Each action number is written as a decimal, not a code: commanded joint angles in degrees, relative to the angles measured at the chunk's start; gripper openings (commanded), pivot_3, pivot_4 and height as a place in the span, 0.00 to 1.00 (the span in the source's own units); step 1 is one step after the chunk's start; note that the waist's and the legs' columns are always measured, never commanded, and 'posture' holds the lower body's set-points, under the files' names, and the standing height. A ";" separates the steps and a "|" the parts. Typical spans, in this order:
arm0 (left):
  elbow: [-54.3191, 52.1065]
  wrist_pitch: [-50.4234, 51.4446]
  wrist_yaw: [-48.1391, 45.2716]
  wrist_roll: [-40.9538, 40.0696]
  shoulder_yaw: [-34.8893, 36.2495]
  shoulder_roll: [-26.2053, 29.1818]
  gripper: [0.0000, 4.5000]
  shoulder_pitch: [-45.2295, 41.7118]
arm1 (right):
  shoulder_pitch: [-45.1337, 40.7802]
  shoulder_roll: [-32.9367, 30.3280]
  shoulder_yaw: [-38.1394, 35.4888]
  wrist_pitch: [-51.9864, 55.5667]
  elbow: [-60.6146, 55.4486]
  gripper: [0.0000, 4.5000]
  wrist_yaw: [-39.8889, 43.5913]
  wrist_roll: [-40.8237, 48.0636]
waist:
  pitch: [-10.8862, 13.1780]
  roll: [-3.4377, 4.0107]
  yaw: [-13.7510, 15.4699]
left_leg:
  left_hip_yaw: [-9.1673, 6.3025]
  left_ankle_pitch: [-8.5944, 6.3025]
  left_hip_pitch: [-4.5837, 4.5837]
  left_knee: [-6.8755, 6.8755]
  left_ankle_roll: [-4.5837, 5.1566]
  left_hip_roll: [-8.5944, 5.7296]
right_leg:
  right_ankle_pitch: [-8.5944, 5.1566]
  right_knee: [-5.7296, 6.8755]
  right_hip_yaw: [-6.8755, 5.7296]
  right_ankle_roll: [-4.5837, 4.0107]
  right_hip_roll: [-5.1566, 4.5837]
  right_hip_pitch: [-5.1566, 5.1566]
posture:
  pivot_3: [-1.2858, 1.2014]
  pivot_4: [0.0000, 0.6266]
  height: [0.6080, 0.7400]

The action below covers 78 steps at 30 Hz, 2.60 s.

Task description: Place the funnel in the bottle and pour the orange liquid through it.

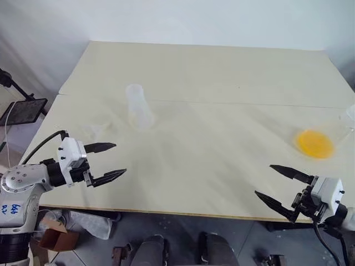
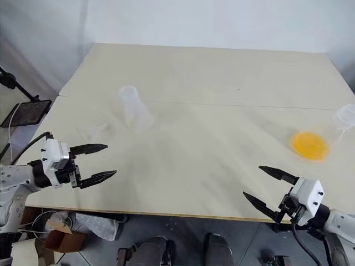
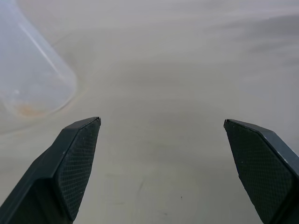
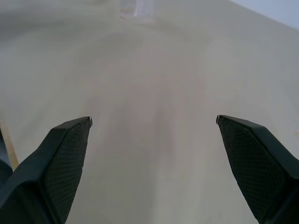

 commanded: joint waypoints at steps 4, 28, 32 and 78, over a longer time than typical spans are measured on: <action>0.02 0.47 1.36 -1.27 0.75 -0.80 1.00 -1.13 | -2.01 0.47 0.54 0.49 -2.09 1.00 -2.32 0.17 | 0.00 0.00 0.03 | -0.01 0.00 -0.01 0.02 0.00 -0.01 | 0.00 0.00 -0.01 0.00 -0.01 0.00 | 0.52 0.24 1.00; -5.30 5.94 20.80 -5.99 9.52 -11.89 1.00 4.00 | -17.04 6.86 11.11 9.39 -4.51 1.00 -11.88 2.12 | -0.08 -0.17 0.45 | -0.14 -0.01 -0.11 0.08 -0.02 -0.01 | -0.01 0.06 -0.05 -0.01 -0.06 -0.05 | 0.52 0.24 1.00; -2.12 6.89 22.64 -2.04 2.24 -12.36 1.00 -8.37 | -16.36 7.20 10.97 9.15 -4.96 1.00 -12.46 1.63 | -0.09 -0.17 0.09 | -0.09 -0.01 -0.09 0.14 -0.02 -0.03 | 0.00 0.18 -0.04 -0.01 0.05 -0.07 | 0.52 0.24 1.00; 25.38 1.59 7.68 5.56 -17.85 -27.00 0.52 -48.60 | -3.54 9.33 0.45 8.71 -15.67 1.00 -21.41 0.25 | -0.04 -0.30 1.32 | 0.00 0.06 -0.32 0.33 0.11 -0.42 | 0.07 0.50 -0.47 0.14 0.10 -0.26 | 0.52 0.24 1.00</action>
